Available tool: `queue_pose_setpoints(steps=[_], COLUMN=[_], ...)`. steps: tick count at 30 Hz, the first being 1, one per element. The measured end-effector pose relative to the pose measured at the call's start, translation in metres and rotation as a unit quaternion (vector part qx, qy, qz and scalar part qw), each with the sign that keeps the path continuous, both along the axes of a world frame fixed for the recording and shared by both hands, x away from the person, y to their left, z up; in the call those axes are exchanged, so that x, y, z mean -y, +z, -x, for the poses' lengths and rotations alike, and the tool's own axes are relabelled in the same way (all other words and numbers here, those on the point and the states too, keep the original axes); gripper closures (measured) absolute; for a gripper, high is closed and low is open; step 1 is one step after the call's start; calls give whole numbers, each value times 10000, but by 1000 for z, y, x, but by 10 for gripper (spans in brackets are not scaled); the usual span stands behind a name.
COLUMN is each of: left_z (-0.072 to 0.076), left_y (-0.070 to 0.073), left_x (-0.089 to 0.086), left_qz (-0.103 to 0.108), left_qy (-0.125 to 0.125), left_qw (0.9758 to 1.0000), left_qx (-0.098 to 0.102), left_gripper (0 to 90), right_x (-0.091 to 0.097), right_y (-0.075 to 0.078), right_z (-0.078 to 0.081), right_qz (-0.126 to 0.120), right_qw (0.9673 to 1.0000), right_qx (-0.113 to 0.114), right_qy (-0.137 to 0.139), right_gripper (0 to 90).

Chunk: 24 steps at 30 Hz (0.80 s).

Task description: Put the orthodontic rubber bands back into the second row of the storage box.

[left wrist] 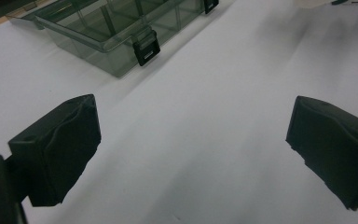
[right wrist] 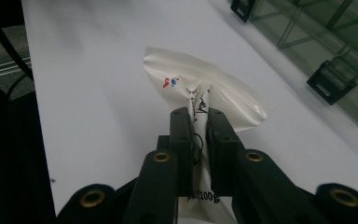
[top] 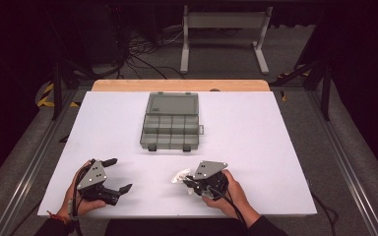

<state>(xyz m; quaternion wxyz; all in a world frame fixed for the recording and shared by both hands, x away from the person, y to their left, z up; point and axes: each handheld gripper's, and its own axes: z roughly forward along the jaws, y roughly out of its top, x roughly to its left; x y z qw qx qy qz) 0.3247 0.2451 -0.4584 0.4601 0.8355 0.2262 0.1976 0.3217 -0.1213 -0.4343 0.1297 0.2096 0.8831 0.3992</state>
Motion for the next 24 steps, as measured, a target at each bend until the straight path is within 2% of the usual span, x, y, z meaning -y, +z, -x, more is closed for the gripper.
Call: queue_pose_setpoints(steps=[7, 9, 11, 13, 17, 21, 22, 24], left_z=[0, 0, 0, -1, -2, -2, -2, -3], left_y=[1, 1, 1, 1, 0, -1, -1, 0], left_x=[0, -1, -2, -3, -4, -3, -3, -3], left_qz=[26, 4, -46, 23, 28, -140, -128, -68], left_qy=[-9, -4, 92, 95, 91, 118, 123, 111], left_qw=[10000, 10000, 9998, 9999, 9999, 9998, 9998, 9998], left_qx=[58, 69, 166, 120, 93, 127, 125, 121], left_gripper=[35, 30, 28, 28, 29, 31, 31, 32], right_x=[5, 5, 5, 5, 5, 6, 6, 8], right_y=[7, 8, 10, 12, 18, 24, 26, 29], right_z=[-2, -3, -4, -6, -13, -23, -25, -30], right_qz=[-94, -77, 11, 62, -37, -52, -26, -97], right_qw=[9999, 9999, 9999, 9998, 9998, 9996, 9993, 9993], right_qx=[59, 70, 110, 161, 205, 274, 353, 348], right_qy=[-9, 9, 21, 43, 48, 101, 82, 79], right_gripper=[831, 832, 833, 834, 834, 837, 837, 837])
